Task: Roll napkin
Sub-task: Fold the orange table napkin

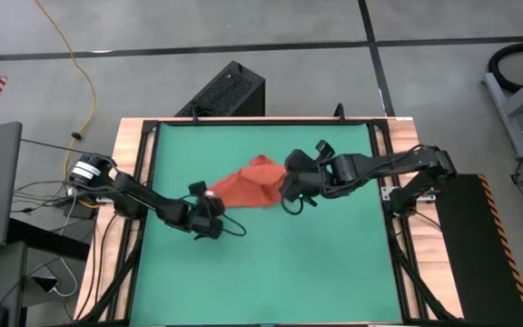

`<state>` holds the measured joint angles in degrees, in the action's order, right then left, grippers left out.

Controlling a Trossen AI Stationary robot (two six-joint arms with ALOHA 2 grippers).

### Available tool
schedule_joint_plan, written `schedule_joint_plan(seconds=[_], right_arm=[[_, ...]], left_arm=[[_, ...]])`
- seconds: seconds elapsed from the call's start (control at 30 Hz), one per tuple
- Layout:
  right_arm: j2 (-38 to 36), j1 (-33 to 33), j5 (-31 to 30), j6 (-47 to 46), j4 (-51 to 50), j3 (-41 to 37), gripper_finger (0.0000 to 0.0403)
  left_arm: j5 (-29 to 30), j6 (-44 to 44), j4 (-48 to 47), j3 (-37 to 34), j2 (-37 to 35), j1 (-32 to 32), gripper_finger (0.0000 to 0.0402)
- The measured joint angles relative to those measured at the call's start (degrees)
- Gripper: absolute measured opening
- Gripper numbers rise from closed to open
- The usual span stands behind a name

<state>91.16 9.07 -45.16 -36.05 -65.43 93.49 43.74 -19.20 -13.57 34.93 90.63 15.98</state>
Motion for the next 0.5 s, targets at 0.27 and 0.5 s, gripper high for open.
schedule_joint_plan(seconds=[0.27,0.5], right_arm=[[2.9,2.5,0.7,-11.0,-10.3,-1.8,0.0005],[5.7,3.4,1.9,-12.2,-11.9,-3.0,0.0005]], left_arm=[[10.3,5.0,-5.2,1.2,-14.9,-2.8,0.0],[-8.2,14.4,23.6,-4.9,-28.9,-0.3,0.0003]])
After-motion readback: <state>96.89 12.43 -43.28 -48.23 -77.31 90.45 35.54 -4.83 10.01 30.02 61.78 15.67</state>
